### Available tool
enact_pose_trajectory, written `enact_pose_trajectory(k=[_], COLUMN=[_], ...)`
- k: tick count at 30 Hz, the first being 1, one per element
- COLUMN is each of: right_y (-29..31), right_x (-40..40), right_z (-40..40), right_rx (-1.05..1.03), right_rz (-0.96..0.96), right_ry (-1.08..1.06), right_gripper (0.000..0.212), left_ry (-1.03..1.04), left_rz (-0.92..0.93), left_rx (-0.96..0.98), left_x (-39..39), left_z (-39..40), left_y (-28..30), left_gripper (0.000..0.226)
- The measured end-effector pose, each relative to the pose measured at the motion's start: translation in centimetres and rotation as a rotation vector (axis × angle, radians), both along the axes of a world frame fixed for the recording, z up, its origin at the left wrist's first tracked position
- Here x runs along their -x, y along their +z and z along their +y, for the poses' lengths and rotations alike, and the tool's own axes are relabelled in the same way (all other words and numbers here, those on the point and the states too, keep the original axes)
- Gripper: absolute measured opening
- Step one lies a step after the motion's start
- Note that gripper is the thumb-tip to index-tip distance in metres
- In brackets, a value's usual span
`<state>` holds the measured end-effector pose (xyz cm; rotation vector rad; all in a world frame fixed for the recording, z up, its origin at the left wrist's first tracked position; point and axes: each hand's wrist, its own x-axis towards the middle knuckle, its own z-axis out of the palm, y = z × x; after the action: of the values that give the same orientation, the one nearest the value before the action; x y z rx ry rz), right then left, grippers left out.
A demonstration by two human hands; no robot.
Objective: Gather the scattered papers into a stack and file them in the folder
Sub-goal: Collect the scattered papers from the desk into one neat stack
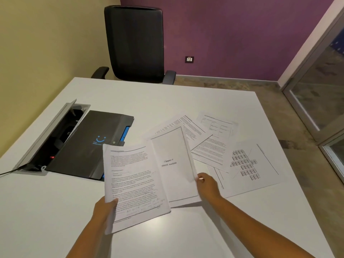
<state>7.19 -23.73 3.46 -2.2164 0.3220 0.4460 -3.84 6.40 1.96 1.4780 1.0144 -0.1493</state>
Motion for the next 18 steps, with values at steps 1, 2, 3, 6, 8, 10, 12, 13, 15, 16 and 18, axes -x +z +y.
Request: enact_pose_trajectory(k=[1,2,3,6,8,10,12,13,15,16,18], right_y=[0.2,0.3,0.3,0.3,0.4,0.5,0.7,0.8,1.0,1.0,1.0], right_x=[-0.4,-0.8,-1.3,-2.4,-2.8,-3.2,-3.4,-3.5,-3.5,-3.3,-3.2], right_z=[-0.7,-1.4,-2.0,-3.4,-4.0,-4.5,-4.8,-4.8,-4.6,-4.4,-3.7], right_rx=[0.001,-0.001,-0.011,-0.058,-0.086,-0.115,-0.139,-0.155,-0.233,-0.281,-0.31], right_rz=[-0.011,-0.006,0.007,0.027,0.017,-0.003,-0.019,-0.022,-0.018,-0.011,-0.011], right_ry=[-0.043,-0.086,-0.128,-0.252,-0.321,-0.37,-0.394,-0.405,-0.422,-0.421,-0.373], right_gripper=[0.022,0.022,0.023,0.027,0.029,0.028,0.027,0.026,0.02,0.017,0.015], left_ry=[-0.016,-0.037,-0.051,-0.084,-0.131,-0.145,-0.107,-0.056,0.068,0.117,0.12], left_rz=[0.007,0.008,0.009,0.034,0.075,0.118,0.15,0.176,0.213,0.199,0.09], left_rx=[-0.025,-0.032,-0.028,-0.036,-0.121,-0.234,-0.327,-0.385,-0.527,-0.586,-0.581], left_x=[0.1,0.0,0.1,-0.4,-0.8,-1.2,-1.6,-1.9,-2.4,-2.7,-3.7], left_z=[0.5,0.9,1.2,1.8,1.8,1.7,1.3,1.1,0.2,-0.2,-1.1], left_y=[0.0,0.0,0.1,0.1,-0.2,-0.5,-0.6,-0.6,-0.2,0.3,1.3], left_gripper=[0.034,0.036,0.034,0.027,0.031,0.036,0.045,0.05,0.054,0.053,0.048])
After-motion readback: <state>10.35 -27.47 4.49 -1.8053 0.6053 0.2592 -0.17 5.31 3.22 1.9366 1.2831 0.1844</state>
